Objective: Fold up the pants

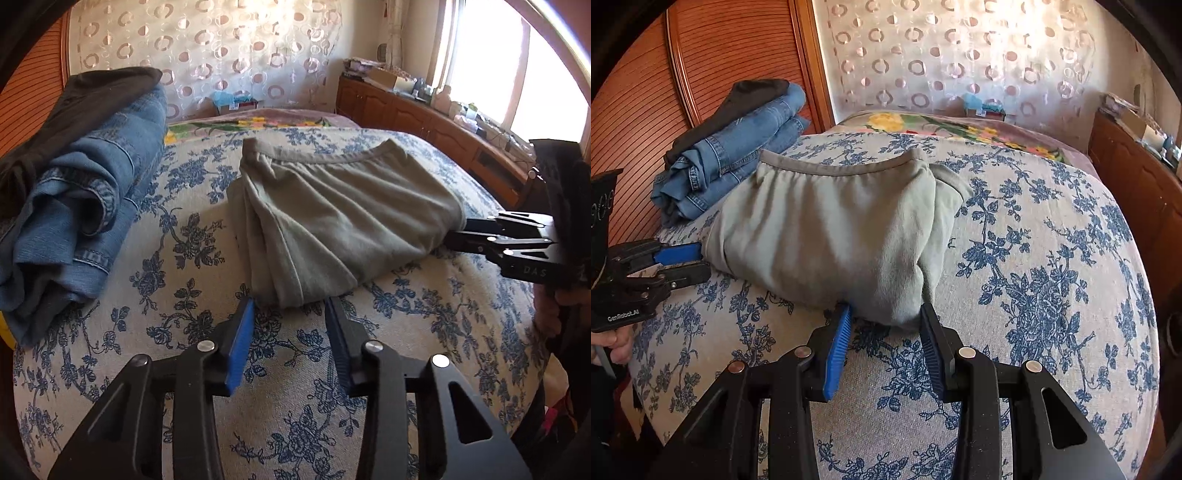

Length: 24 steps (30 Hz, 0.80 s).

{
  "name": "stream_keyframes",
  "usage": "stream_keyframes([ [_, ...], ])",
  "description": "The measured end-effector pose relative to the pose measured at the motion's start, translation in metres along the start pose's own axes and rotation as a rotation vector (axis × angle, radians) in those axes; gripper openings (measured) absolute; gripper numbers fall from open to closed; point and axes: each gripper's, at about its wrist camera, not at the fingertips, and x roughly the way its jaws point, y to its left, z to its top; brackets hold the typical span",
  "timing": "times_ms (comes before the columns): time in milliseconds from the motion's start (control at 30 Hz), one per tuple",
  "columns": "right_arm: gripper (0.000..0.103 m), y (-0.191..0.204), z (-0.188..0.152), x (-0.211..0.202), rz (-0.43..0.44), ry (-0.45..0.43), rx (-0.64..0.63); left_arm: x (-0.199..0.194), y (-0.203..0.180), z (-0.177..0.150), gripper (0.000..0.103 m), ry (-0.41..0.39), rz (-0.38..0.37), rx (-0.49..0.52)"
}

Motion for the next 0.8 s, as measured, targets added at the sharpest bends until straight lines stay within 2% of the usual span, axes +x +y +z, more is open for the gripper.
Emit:
stream_keyframes([
  [33,0.038,0.001,0.000,0.001,-0.002,0.000,-0.003,0.001,0.000,0.001,0.040,0.003,-0.004,0.000],
  [133,0.020,0.002,0.001,0.000,0.008,-0.009,-0.007,0.006,-0.001,0.005,0.039,0.018,-0.011,-0.003],
  [167,0.016,0.002,0.001,-0.001,0.014,-0.016,-0.007,0.005,-0.001,0.006,0.032,0.017,-0.014,-0.004],
  [267,0.013,-0.001,0.000,-0.009,0.032,-0.045,0.006,0.003,-0.002,0.007,0.011,0.013,0.004,0.013],
  [533,0.011,-0.009,-0.011,-0.039,0.039,-0.103,0.020,-0.022,0.005,0.004,0.005,-0.051,0.012,0.028],
  [667,0.010,-0.011,-0.026,-0.053,0.056,-0.114,0.028,-0.029,0.002,-0.007,0.005,-0.051,0.029,0.056],
  [800,0.011,-0.012,-0.040,-0.063,0.079,-0.105,0.040,-0.032,-0.003,-0.019,0.005,-0.026,0.001,0.060],
])
